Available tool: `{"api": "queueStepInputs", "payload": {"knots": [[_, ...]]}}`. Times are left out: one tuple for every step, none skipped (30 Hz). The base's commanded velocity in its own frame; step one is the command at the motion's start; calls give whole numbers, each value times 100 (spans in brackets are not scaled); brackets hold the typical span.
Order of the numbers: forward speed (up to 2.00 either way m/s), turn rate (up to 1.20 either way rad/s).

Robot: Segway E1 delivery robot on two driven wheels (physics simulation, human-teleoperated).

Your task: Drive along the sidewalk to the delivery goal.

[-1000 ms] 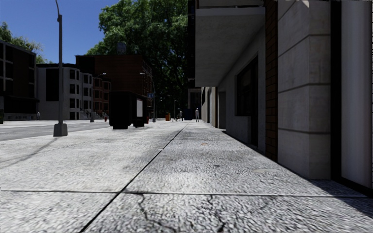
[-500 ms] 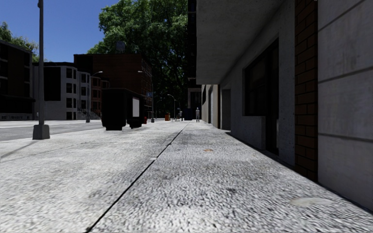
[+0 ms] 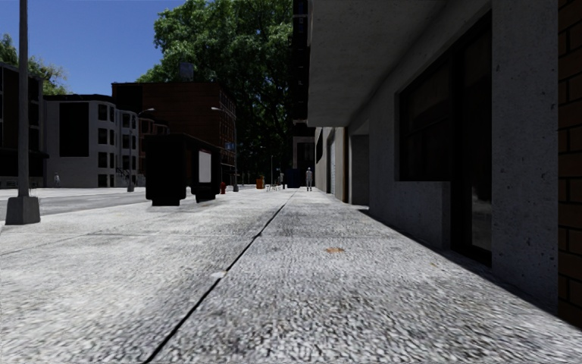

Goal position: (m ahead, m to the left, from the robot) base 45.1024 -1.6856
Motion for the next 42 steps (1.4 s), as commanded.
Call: {"api": "queueStepInputs", "payload": {"knots": [[200, 0], [200, 0], [200, 0], [200, 0], [200, 0], [200, 0], [200, 0], [200, 0], [200, 0], [200, 0], [200, 0], [200, 0], [200, 0], [200, 0], [200, 0], [200, 0], [200, 0], [200, 0], [200, 0], [200, 0], [200, 0], [200, 0], [200, 0], [200, 0], [200, 0], [200, 0], [200, 0], [200, 0], [200, 0], [200, 0], [200, 0], [200, 0], [200, 0], [200, 0], [200, 0], [200, 0], [200, 0], [200, 0], [200, 0], [200, 0], [200, 0], [200, 0]]}}
